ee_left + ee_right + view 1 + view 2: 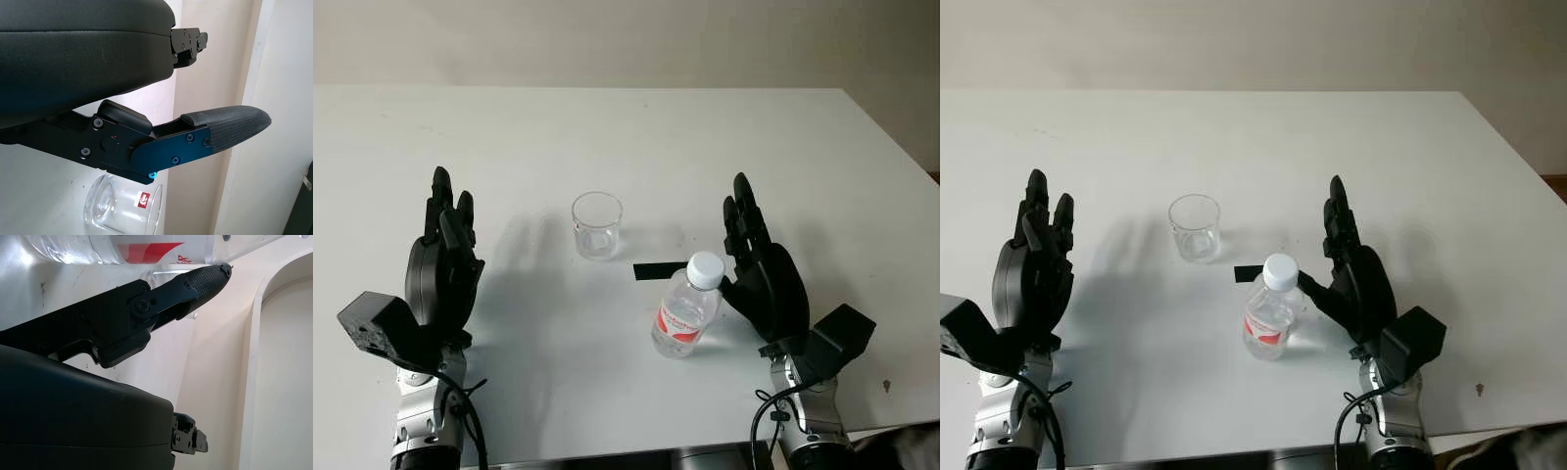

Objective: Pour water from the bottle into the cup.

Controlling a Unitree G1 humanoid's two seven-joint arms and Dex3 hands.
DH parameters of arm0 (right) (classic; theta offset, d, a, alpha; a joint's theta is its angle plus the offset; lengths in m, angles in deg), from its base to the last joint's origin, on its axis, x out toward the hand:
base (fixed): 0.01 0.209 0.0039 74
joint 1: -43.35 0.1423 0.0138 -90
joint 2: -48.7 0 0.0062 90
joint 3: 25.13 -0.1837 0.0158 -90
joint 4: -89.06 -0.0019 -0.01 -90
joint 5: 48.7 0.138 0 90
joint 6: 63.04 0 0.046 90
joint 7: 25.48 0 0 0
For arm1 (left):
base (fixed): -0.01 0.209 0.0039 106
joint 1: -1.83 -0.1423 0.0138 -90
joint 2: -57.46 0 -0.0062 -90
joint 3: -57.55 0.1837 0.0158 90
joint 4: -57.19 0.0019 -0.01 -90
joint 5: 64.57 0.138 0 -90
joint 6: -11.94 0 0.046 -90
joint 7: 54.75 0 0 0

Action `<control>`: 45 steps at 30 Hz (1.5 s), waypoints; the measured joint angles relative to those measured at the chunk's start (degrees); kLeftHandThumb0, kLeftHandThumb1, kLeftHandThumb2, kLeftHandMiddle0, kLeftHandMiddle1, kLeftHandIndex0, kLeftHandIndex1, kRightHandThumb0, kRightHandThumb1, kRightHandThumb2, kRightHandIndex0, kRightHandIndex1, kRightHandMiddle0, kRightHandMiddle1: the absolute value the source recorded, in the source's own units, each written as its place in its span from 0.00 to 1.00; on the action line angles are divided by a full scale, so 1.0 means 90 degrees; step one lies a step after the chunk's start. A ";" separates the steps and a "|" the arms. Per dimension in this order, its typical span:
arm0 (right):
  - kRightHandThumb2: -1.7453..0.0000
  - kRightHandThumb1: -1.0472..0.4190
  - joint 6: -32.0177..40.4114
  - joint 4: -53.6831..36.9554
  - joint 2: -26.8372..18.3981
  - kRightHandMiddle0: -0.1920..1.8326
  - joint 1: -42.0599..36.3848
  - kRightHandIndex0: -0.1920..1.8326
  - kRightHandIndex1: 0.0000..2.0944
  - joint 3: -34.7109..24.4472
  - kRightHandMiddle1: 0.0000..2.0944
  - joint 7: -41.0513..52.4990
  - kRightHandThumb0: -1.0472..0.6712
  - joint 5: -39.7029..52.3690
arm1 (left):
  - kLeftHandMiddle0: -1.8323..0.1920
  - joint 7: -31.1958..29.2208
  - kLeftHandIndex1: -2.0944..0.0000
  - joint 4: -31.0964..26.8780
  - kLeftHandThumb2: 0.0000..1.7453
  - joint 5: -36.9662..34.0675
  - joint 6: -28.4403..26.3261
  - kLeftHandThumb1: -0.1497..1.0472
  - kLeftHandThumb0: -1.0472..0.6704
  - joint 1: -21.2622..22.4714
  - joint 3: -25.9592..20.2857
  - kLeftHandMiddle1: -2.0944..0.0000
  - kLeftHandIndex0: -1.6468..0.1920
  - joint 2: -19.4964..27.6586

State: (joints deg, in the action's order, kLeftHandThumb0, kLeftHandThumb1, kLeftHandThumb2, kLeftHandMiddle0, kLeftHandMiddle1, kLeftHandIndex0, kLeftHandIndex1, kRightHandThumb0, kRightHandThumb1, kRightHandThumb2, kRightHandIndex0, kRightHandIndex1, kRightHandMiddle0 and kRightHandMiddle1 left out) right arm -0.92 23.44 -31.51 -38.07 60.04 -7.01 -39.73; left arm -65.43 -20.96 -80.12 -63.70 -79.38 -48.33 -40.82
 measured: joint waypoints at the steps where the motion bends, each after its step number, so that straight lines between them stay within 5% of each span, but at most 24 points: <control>1: 0.97 0.07 0.0002 0.0000 0.0000 0.00 0.0000 0.00 0.00 0.0001 0.00 0.0001 0.13 0.0000 | 1.00 -0.0001 1.00 0.0000 0.41 0.0000 0.0000 1.00 0.07 0.0000 0.0000 0.86 0.94 0.0000; 15: 0.96 0.04 0.0010 0.0085 -0.0117 0.00 0.0090 0.00 0.00 -0.0235 0.00 -0.0013 0.15 0.0128 | 1.00 0.0000 1.00 0.0001 0.42 -0.0001 -0.0025 1.00 0.08 0.0014 -0.0006 0.87 0.94 0.0005; 30: 0.97 0.06 0.0609 -0.1097 -0.1566 0.03 -0.0654 0.00 0.00 -0.1540 0.03 0.1013 0.11 0.1332 | 1.00 0.0000 1.00 0.0069 0.41 0.0000 -0.0015 1.00 0.07 0.0135 -0.0013 0.85 0.94 0.0010; 37: 0.97 0.04 0.0579 -0.1641 -0.1746 0.01 -0.1235 0.00 0.00 -0.1529 0.02 0.1959 0.11 0.1587 | 1.00 -0.0002 1.00 0.0133 0.42 -0.0001 -0.0009 1.00 0.08 0.0173 -0.0018 0.85 0.94 0.0011; 45: 0.97 0.05 0.0700 -0.2606 -0.1623 0.00 -0.1792 0.00 0.00 -0.1129 0.02 0.1848 0.10 0.1313 | 1.00 -0.0006 1.00 0.0153 0.43 -0.0001 0.0029 1.00 0.09 0.0277 -0.0035 0.86 0.95 0.0011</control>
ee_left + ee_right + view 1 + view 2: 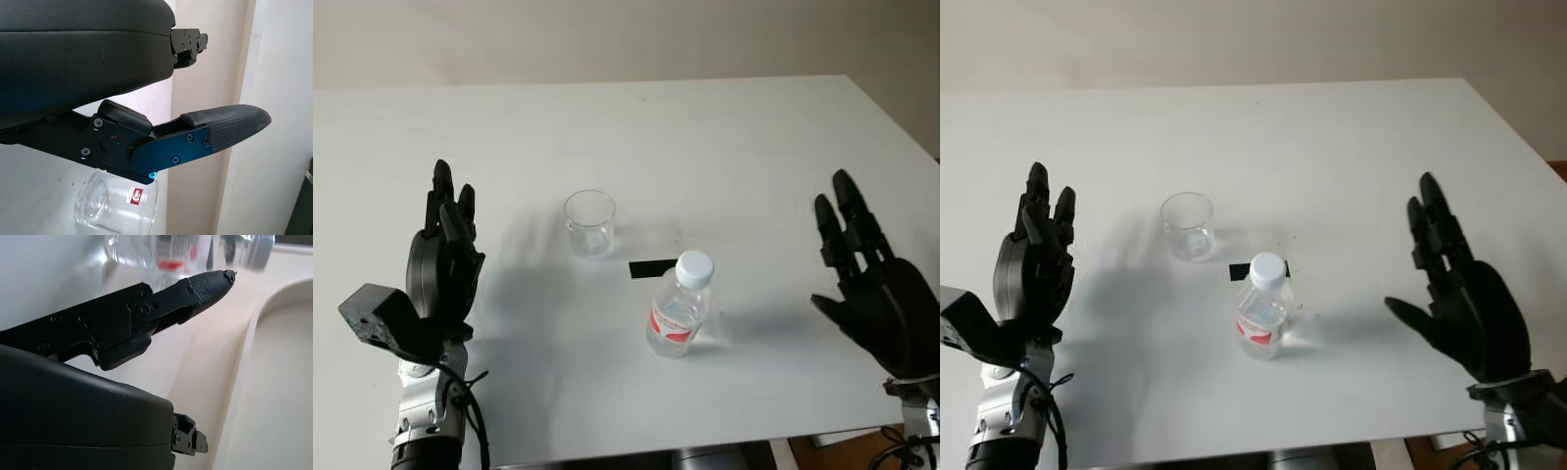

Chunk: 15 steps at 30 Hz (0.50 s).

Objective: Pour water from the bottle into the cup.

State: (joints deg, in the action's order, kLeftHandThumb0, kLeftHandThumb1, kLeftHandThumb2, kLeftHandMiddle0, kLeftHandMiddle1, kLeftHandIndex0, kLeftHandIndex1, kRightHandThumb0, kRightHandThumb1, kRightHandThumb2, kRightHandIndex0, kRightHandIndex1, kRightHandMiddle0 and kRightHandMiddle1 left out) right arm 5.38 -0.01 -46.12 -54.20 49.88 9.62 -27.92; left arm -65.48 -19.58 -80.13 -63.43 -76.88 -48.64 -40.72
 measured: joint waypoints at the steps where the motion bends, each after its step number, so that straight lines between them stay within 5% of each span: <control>1: 0.97 0.05 0.0013 -0.0095 0.0001 0.00 -0.0048 0.00 0.00 0.0070 0.01 -0.0024 0.10 -0.0059 | 1.00 0.0000 1.00 0.0007 0.43 -0.0001 0.0000 1.00 0.09 0.0004 -0.0006 0.86 0.95 0.0000; 15: 0.97 0.05 -0.0044 -0.0500 0.0342 0.00 -0.0149 0.00 0.00 0.1077 0.00 -0.0141 0.11 -0.0610 | 1.00 -0.0003 1.00 0.0098 0.42 -0.0005 0.0020 1.00 0.08 0.0087 -0.0026 0.84 0.94 0.0000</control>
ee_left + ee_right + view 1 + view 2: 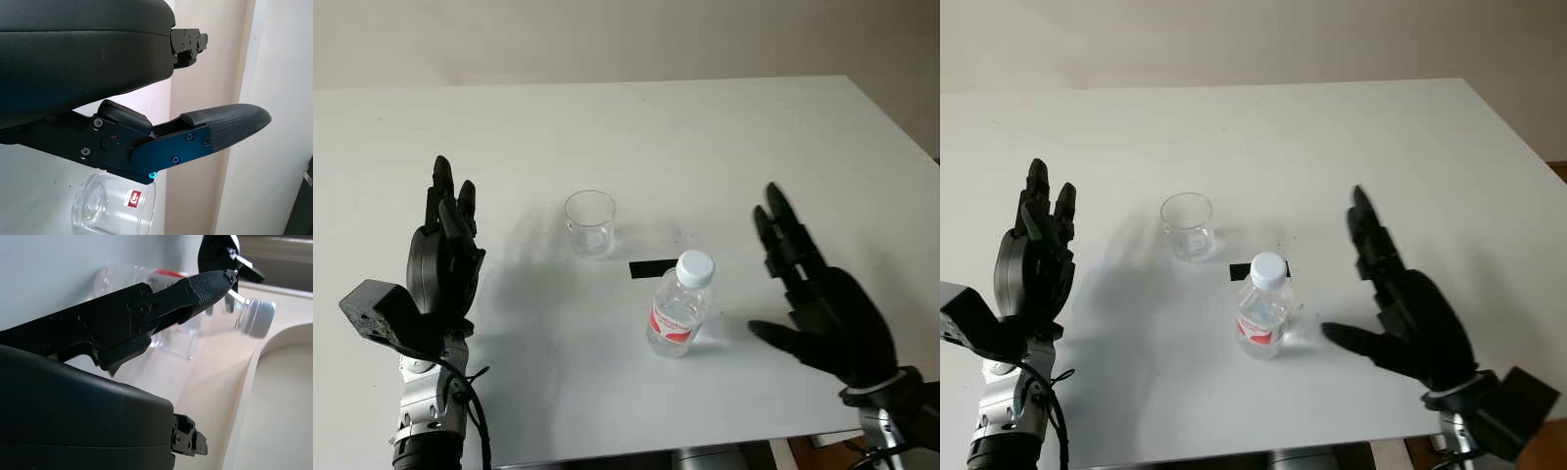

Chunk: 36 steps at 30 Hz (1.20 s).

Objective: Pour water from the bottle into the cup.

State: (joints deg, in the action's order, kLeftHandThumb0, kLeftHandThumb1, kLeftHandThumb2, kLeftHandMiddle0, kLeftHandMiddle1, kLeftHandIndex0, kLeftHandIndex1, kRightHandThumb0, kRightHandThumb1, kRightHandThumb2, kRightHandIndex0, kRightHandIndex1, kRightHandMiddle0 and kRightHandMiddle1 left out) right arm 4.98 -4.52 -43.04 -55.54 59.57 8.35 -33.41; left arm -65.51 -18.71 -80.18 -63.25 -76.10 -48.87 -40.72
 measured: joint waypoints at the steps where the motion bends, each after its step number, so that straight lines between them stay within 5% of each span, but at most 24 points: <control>1: 0.97 0.05 -0.0052 0.0007 0.0025 0.00 0.0001 0.00 0.00 0.0068 0.00 0.0074 0.11 0.0030 | 1.00 -0.0006 1.00 0.0006 0.42 -0.0011 0.0004 1.00 0.08 0.0001 -0.0001 0.84 0.94 0.0000; 19: 0.96 0.03 -0.0804 0.0581 0.0490 0.00 0.0361 0.00 0.00 0.0825 0.00 -0.0165 0.09 -0.0506 | 1.00 0.0002 1.00 0.0085 0.43 -0.0020 0.0111 1.00 0.08 0.0019 0.0006 0.86 0.95 -0.0002; 36: 0.97 0.04 -0.0692 0.1172 0.0760 0.00 0.0798 0.00 0.00 0.1207 0.00 -0.0482 0.10 -0.0847 | 1.00 0.0045 1.00 0.0085 0.42 -0.0016 0.0114 1.00 0.08 0.0019 0.0024 0.86 0.95 -0.0007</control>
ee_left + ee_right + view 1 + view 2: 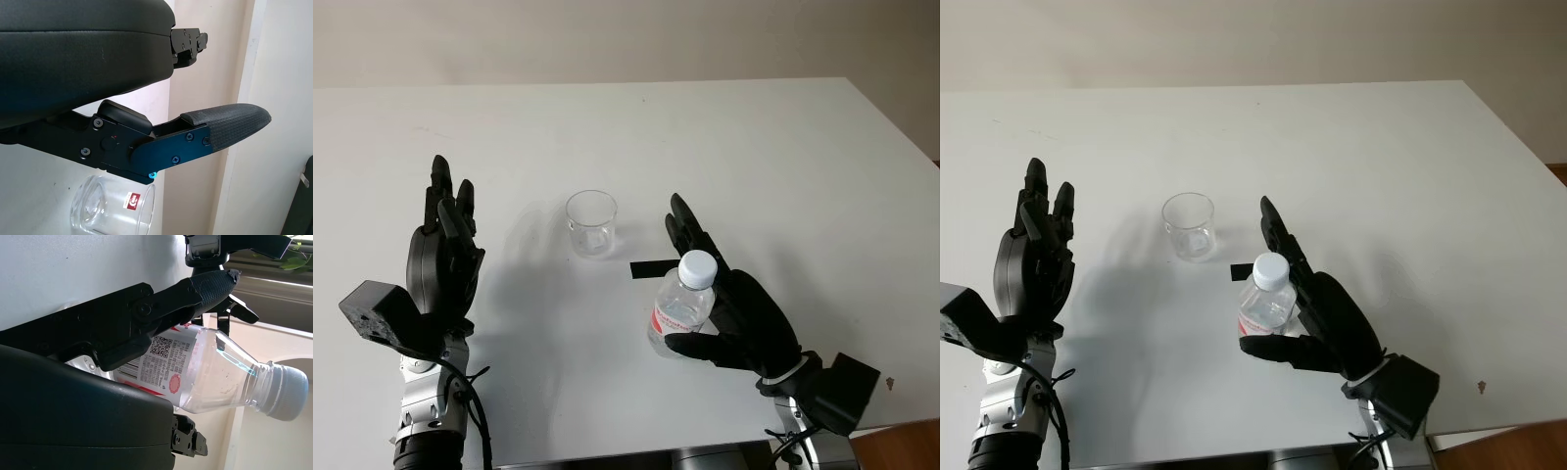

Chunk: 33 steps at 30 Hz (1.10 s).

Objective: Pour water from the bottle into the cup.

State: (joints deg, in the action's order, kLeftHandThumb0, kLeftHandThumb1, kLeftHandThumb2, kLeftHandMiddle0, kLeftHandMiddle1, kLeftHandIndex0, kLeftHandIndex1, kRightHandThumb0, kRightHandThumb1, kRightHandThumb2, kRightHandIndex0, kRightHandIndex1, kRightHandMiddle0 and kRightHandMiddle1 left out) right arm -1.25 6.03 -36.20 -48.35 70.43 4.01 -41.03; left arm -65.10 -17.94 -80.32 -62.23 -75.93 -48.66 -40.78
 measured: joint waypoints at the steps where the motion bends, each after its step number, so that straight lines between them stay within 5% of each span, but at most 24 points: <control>1: 0.97 0.04 0.0000 0.0004 0.0001 0.00 0.0000 0.00 0.00 0.0004 0.00 -0.0006 0.10 -0.0005 | 1.00 0.0006 1.00 0.0000 0.42 0.0000 0.0002 1.00 0.08 0.0000 0.0001 0.86 0.95 -0.0003; 7: 0.97 0.06 0.0001 0.0079 0.0042 0.02 0.0030 0.02 0.01 0.0056 0.02 0.0047 0.12 0.0129 | 1.00 0.0030 1.00 0.0000 0.42 0.0000 0.0003 1.00 0.08 0.0000 0.0007 0.87 0.95 -0.0004; 12: 0.97 0.10 0.0403 -0.0086 0.0101 0.14 0.0032 0.16 0.04 0.0080 0.05 0.0085 0.18 0.0460 | 1.00 0.0058 1.00 0.0001 0.42 0.0000 0.0009 1.00 0.08 0.0000 0.0015 0.86 0.95 -0.0007; 16: 0.97 0.11 0.0759 -0.0327 0.0099 0.33 0.0022 0.38 0.06 0.0073 0.09 0.0192 0.24 0.0731 | 1.00 0.0095 1.00 0.0002 0.42 0.0030 0.0022 1.00 0.08 0.0000 0.0037 0.85 0.95 -0.0016; 20: 0.96 0.09 0.0858 -0.0479 0.0071 0.41 0.0013 0.46 0.08 0.0025 0.12 0.0281 0.28 0.0780 | 1.00 0.0114 1.00 0.0003 0.42 0.0038 0.0032 1.00 0.08 0.0000 0.0049 0.86 0.95 -0.0031; 21: 0.97 0.09 0.0874 -0.0524 0.0056 0.41 0.0006 0.45 0.13 0.0016 0.15 0.0282 0.28 0.0775 | 1.00 0.0115 1.00 0.0007 0.43 0.0038 0.0043 1.00 0.07 0.0000 0.0049 0.87 0.95 -0.0034; 23: 0.97 0.07 0.0872 -0.0568 0.0021 0.36 -0.0004 0.31 0.43 -0.0014 0.28 0.0331 0.30 0.0780 | 1.00 0.0143 1.00 0.0017 0.43 0.0042 0.0075 1.00 0.07 0.0000 0.0054 0.87 0.94 -0.0054; 27: 0.97 0.04 0.0777 -0.0570 0.0002 0.20 -0.0005 0.16 0.81 -0.0024 0.68 0.0390 0.31 0.0721 | 1.00 0.0179 1.00 0.0030 0.43 0.0055 0.0132 1.00 0.07 0.0000 0.0083 0.86 0.94 -0.0097; 33: 0.96 0.01 0.0776 -0.0802 -0.0217 0.06 -0.0038 0.06 0.99 -0.0019 0.98 0.0186 0.33 0.0134 | 1.00 0.0202 1.00 0.0031 0.43 0.0055 0.0141 1.00 0.07 0.0000 0.0107 0.89 0.96 -0.0100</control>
State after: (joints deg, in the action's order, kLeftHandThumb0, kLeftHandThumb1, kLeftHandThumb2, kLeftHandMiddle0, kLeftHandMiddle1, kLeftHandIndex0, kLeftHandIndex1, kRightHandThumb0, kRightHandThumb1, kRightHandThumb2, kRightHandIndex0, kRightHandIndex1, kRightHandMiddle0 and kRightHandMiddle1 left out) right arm 5.73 -1.18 -38.15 -48.69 70.26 5.69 -39.83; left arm -63.28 -17.66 -79.83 -60.96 -75.93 -47.69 -41.67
